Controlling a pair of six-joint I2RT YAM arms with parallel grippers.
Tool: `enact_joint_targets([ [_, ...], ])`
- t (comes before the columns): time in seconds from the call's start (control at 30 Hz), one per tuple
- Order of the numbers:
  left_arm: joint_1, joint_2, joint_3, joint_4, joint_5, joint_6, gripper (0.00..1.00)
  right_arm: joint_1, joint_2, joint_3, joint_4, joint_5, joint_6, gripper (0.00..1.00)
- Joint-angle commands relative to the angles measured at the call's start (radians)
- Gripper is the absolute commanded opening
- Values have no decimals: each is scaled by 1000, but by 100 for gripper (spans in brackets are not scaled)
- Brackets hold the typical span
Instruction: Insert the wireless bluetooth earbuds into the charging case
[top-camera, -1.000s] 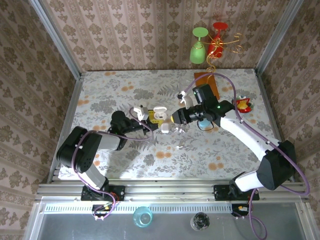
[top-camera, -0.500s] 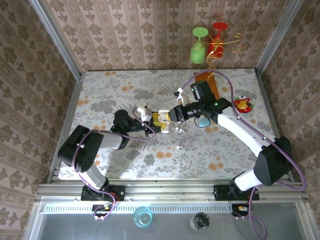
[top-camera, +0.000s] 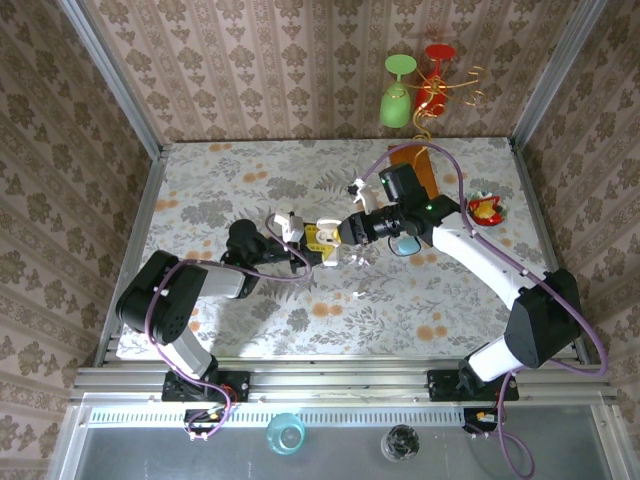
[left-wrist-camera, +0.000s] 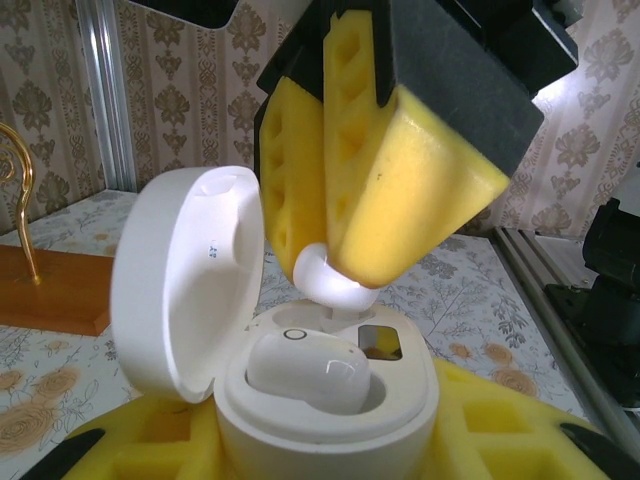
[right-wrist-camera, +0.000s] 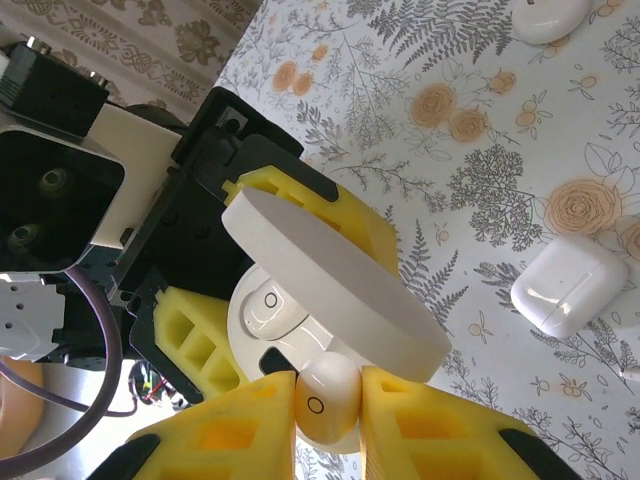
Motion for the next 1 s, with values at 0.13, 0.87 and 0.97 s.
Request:
enact_joint_targets([
  [0.13,-3,-9,20,28,-5,7,26,-6,16,6,-28,26,-1,32],
  [0.87,4,8,12,29,-82,34,26,-56,-24,15,186,-65,119,68],
  [0.97,1,10,7,28,-90,39,26,-38,15,49,164,-87,77,70],
])
